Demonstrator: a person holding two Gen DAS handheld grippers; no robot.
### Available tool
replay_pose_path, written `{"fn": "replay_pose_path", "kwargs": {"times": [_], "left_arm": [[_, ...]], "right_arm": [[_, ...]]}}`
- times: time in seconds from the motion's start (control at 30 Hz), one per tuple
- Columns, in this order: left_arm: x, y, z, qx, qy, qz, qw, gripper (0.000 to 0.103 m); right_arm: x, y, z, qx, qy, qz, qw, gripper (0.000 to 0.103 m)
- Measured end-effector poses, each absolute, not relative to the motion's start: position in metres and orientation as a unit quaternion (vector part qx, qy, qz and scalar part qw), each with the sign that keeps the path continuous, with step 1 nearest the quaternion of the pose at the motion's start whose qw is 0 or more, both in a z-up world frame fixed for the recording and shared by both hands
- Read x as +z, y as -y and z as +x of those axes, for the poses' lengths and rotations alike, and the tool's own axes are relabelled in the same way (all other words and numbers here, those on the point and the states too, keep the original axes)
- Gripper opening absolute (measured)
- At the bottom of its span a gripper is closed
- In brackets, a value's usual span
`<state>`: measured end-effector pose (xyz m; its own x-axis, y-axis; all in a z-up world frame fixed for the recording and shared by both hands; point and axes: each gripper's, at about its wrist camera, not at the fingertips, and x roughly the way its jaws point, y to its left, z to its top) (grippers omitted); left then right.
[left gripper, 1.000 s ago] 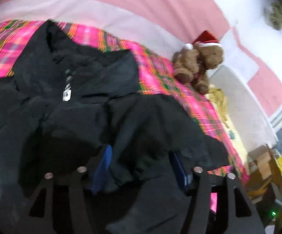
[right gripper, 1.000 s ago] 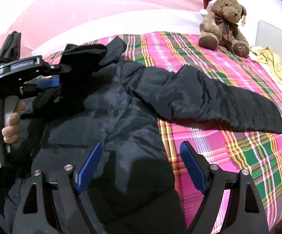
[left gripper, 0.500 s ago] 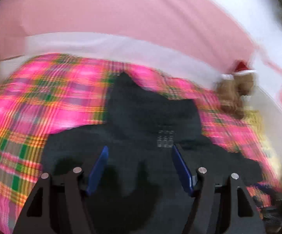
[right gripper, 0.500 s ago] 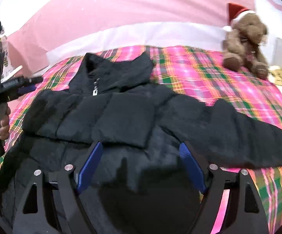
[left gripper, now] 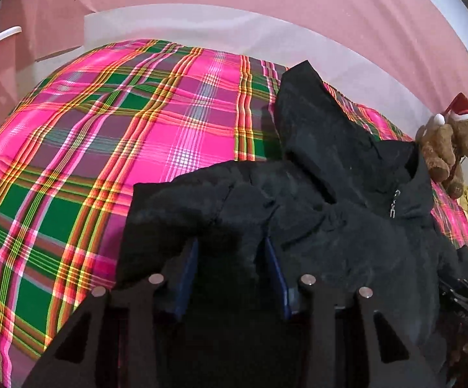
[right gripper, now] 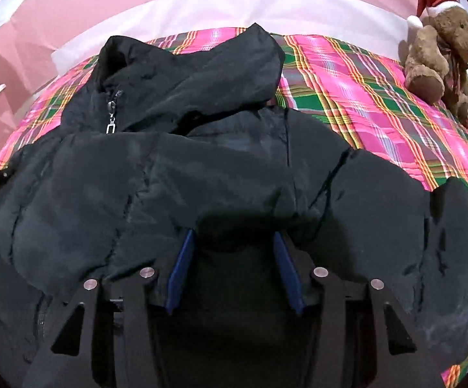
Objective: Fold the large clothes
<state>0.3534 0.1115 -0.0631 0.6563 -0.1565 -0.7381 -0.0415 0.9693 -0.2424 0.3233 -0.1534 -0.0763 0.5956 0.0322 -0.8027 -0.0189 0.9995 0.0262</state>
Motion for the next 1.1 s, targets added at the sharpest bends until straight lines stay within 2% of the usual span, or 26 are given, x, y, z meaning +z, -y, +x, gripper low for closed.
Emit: {"fn": "replay_pose_path", "kwargs": {"times": [0.23,0.37,0.6,0.8,1.1], "left_arm": [[-0.028,-0.108,0.312,-0.043,-0.383,-0.113,0.916,0.042],[-0.05,-0.099,0.307,-0.025,-0.418,-0.081,0.904,0.043],[-0.065,-0.087,0.313,-0.009,-0.426,-0.049,0.903,0.045],[-0.037,-0.087,0.287,-0.017,-0.422,-0.068,0.904,0.043],[0.008,-0.055,0.192,-0.055,-0.378,-0.053,0.923,0.044]], "right_arm": [[-0.039,0.159,0.283,0.024,-0.421,0.024,0.906,0.051],[-0.072,0.158,0.29,0.019,-0.465,0.009,0.885,0.054],[-0.08,0.159,0.295,0.023,-0.466,0.01,0.884,0.057],[-0.041,0.173,0.261,0.031,-0.43,0.047,0.901,0.057],[0.004,0.198,0.156,0.02,-0.374,0.082,0.924,0.057]]}}
